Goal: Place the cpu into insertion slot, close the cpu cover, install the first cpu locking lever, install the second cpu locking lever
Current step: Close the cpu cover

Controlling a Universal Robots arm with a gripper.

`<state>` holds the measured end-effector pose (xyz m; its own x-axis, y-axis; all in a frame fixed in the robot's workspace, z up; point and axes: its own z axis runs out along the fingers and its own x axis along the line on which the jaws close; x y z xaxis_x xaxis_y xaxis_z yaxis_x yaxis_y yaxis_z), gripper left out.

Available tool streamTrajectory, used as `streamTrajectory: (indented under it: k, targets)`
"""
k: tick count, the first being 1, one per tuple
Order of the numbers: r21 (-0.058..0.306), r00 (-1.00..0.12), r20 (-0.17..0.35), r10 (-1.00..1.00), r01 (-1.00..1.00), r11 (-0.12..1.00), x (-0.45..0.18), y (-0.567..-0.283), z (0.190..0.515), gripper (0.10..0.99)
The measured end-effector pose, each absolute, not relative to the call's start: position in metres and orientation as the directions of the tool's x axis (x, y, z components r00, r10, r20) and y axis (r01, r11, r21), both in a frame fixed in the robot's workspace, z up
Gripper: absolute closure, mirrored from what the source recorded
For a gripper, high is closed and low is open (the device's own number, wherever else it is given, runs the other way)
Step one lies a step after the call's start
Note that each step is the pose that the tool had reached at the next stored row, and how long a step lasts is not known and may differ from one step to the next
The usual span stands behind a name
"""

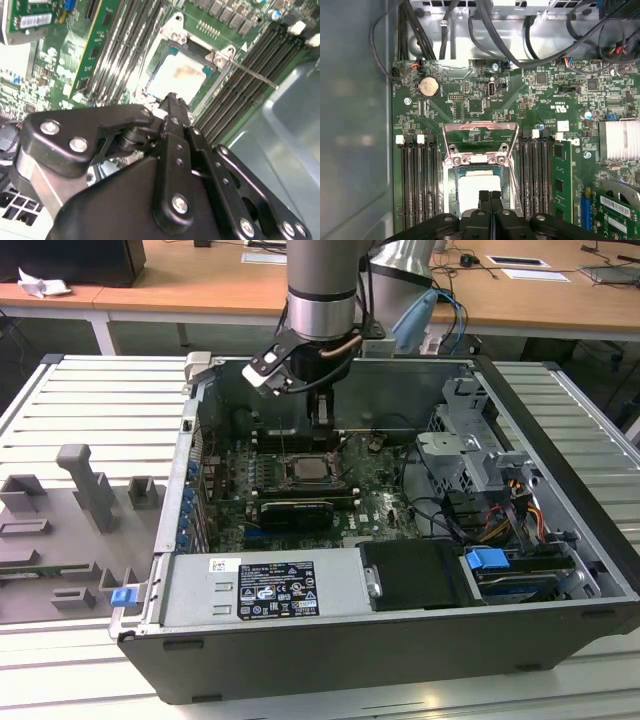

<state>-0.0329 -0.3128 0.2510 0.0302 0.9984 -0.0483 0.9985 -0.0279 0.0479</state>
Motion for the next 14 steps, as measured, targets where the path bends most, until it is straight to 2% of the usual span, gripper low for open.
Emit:
streamTrajectory:
  k: [8, 14]
  targets:
    - [0.042, 0.030, -0.049, 0.998, 0.999, -0.028, -0.019, -0.313, 0.272, 0.980]
    - [0.040, 0.030, -0.049, 0.998, 0.999, -0.028, 0.012, -0.313, 0.271, 0.980]
